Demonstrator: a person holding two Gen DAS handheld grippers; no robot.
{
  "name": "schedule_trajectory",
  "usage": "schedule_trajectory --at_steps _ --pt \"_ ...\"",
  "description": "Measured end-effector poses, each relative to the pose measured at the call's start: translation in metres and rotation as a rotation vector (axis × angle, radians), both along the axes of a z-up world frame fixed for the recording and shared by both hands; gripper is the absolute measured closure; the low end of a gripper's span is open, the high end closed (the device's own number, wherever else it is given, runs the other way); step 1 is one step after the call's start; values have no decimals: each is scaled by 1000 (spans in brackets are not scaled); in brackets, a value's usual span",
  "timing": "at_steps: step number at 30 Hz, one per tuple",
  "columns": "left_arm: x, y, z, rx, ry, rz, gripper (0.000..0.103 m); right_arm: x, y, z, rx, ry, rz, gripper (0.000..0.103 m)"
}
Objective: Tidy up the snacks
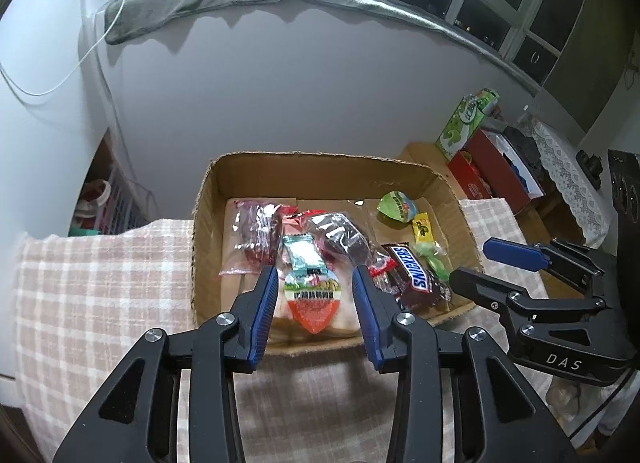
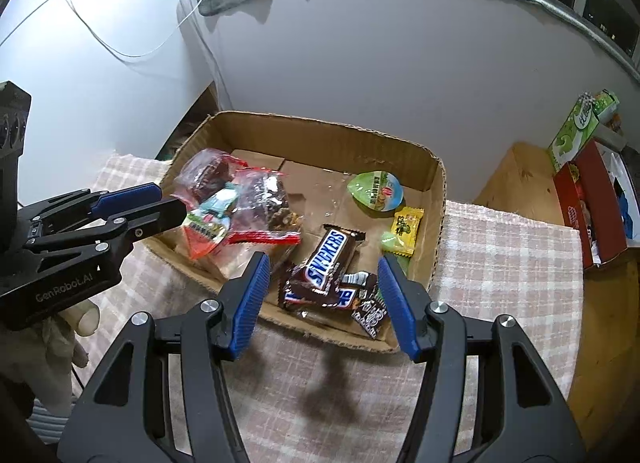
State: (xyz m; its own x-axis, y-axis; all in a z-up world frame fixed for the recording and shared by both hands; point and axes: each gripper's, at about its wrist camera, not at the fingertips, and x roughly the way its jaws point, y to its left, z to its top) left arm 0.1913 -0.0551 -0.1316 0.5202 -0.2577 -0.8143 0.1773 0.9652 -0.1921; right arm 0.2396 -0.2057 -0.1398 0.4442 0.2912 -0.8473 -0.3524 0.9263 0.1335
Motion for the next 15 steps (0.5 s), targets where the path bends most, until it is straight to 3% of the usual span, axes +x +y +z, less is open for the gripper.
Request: schedule_trajectory --at_steps 7,10,15 --pt "-23 6 16 -17 -29 17 66 -22 0 18 12 -28 -11 43" --pt "-36 8 26 -20 -48 23 66 -33 -1 28 18 -46 -23 35" --pt "-54 10 35 -18 -63 39 55 -48 -3 39 9 -72 -52 35"
